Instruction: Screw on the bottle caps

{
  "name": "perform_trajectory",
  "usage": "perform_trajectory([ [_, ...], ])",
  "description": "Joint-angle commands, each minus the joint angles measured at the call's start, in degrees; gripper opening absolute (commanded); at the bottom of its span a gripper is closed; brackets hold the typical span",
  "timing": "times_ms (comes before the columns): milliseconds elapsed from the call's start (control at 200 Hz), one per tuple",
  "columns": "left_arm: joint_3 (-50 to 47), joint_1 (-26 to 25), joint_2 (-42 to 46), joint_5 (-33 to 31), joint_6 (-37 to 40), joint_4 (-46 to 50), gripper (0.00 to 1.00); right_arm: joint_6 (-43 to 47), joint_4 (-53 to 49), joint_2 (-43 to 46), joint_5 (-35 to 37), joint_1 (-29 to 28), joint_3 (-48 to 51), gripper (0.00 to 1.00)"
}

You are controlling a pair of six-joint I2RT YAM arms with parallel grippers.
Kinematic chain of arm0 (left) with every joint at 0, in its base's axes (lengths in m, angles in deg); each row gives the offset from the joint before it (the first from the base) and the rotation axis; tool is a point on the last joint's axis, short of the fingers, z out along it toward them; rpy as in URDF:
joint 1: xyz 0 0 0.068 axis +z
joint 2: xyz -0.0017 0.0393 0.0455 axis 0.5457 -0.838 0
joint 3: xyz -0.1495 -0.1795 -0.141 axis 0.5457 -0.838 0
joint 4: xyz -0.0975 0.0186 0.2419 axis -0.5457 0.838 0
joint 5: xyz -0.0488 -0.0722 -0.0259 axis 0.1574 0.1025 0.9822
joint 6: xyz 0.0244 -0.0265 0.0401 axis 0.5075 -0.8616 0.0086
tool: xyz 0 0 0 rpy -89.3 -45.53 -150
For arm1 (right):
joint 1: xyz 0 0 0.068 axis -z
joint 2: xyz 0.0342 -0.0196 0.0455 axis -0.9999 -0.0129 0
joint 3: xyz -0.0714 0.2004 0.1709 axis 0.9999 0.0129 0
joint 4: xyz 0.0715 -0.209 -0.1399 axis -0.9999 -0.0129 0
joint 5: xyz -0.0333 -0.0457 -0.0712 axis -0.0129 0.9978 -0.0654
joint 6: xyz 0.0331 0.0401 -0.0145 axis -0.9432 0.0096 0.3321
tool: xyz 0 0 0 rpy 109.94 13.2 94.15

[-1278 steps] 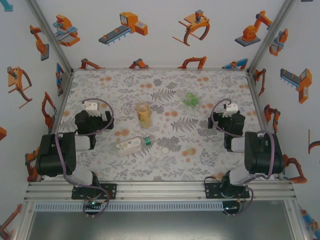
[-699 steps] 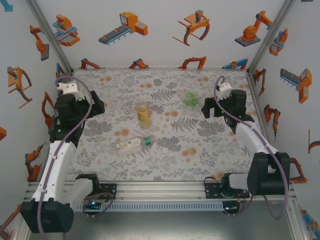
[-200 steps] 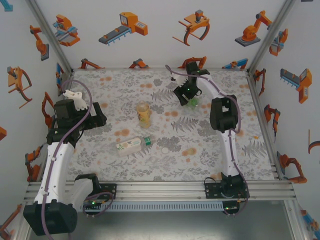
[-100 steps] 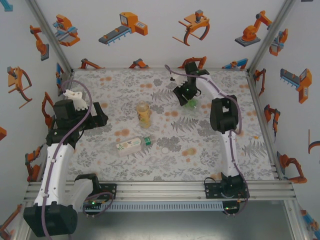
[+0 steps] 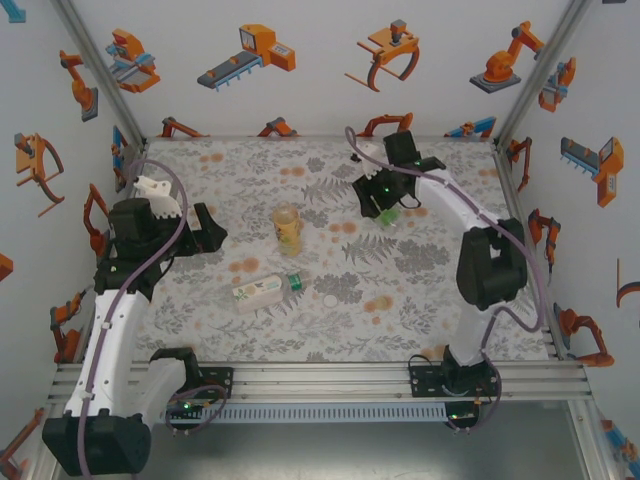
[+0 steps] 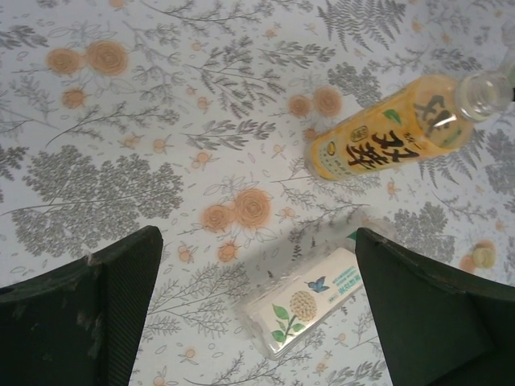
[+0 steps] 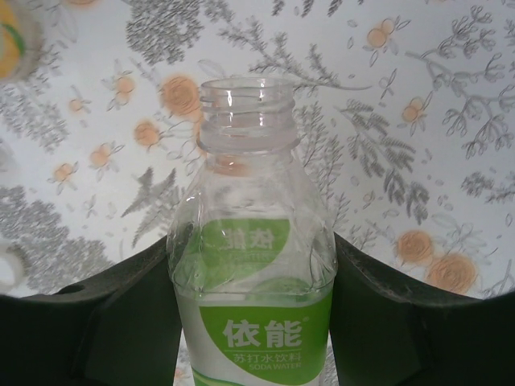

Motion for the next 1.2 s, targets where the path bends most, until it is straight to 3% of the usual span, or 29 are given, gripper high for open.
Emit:
perform_trajectory([
  [0, 1.39, -1.44, 0.71, 4.42, -1.88, -3.47, 0.98, -4.98, 5.32, 6.57, -1.77, -0.78, 5.87, 0.43],
  [170, 0.65, -4.83, 2.94, 9.45, -7.52, -11.17, 1.0, -11.2, 12.27, 16.89, -4.53, -1.71, 15.53, 0.42],
  [441, -4.0, -10.91, 8.15, 8.19, -19.4, -28.81, 0.99, -24.08, 26.34, 32.52, -11.08, -3.25, 28.23, 0.4],
  [536, -3.96, -14.51, 7.62, 9.16, -18.94, -30.93, 0.93, -29.84, 34.97, 36.58, -14.05, -3.81, 32.44, 0.39],
  [731, -5.44, -26.11, 5.49, 10.64, -15.69, -39.15, 0.95, -42.24, 55.14, 43.0, -18.68, -5.29, 39.97, 0.36],
  [876, -6.18, -30.88, 2.23, 14.03, -17.57, -47.64, 0.94, -49.35, 66.4, 45.82, -21.53, -6.26, 42.25, 0.35],
  [1036, -7.13, -37.87, 0.13, 15.56, -13.66, -56.94, 0.94, -53.64, 73.44, 48.0, -24.19, -8.45, 42.3, 0.33],
  [1197, -5.78, -42.95, -1.28, 16.01, -9.32, -58.51, 0.95, -54.02, 76.54, 49.79, -26.29, -12.01, 40.61, 0.32],
])
